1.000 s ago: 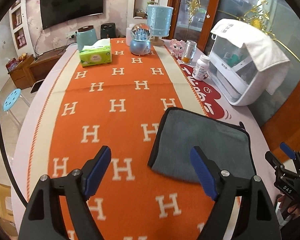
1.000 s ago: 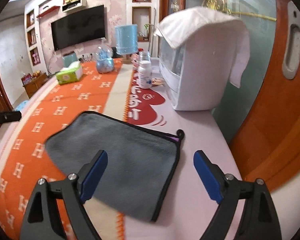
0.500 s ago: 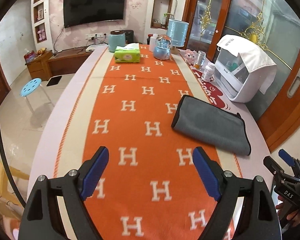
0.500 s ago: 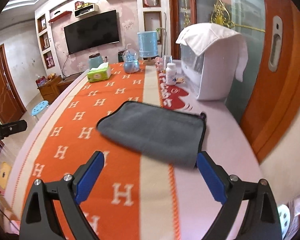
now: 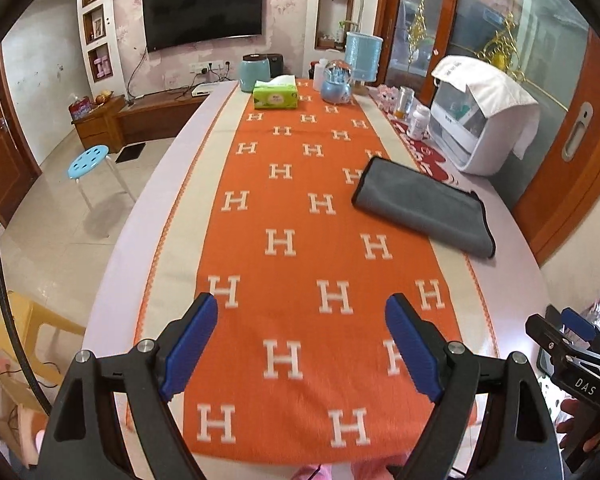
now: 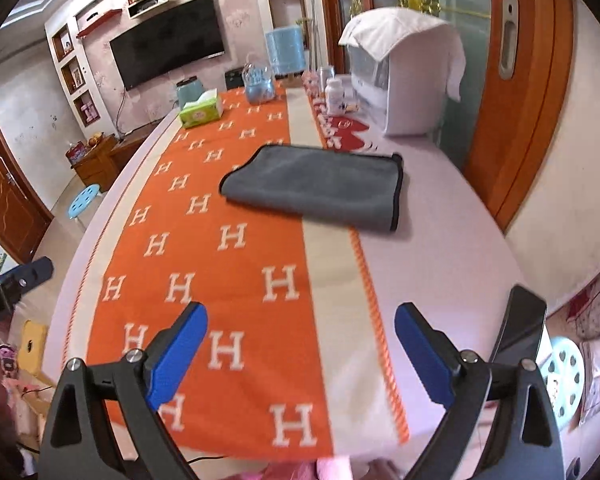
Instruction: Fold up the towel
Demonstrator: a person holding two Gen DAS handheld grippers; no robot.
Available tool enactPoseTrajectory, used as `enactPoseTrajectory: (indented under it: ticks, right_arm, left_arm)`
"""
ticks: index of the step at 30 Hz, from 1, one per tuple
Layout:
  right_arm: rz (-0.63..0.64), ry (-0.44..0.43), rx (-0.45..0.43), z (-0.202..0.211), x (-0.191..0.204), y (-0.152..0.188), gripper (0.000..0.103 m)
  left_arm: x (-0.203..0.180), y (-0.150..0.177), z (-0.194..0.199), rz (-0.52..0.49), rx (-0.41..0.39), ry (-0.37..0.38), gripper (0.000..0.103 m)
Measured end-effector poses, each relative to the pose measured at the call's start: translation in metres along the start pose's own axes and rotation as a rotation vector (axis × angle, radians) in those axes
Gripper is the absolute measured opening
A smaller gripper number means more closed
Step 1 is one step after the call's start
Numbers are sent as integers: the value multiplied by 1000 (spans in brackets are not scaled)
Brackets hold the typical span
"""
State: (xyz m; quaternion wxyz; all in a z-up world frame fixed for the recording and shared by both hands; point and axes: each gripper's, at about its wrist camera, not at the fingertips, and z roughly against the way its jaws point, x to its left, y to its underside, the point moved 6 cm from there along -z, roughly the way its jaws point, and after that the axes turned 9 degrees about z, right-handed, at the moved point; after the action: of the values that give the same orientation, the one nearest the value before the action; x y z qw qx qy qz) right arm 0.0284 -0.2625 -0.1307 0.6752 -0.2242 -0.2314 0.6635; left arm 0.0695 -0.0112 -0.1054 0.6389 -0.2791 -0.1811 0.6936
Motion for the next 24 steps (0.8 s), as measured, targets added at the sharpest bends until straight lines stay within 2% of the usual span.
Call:
enactPoseTrajectory:
  ticks: [4, 7, 11, 21, 24]
  right_arm:
    - [-2, -41, 42, 14, 10, 6, 95]
    - [5, -78, 61, 26, 20, 7, 95]
    - [27, -111, 65, 43, 35, 8, 96]
    - [89, -106, -4, 73, 54, 5, 96]
    - [90, -92, -24, 77, 53, 3, 100]
  left_arm:
    - [-8, 9, 17, -33, 3, -25, 85]
    - [-10, 9, 27, -40, 16, -71, 85]
    - [-14, 13, 42, 6, 44, -48, 85]
    - [-26, 24, 68, -18, -16, -91, 88]
    - [-23, 24, 71, 5, -31, -91, 92]
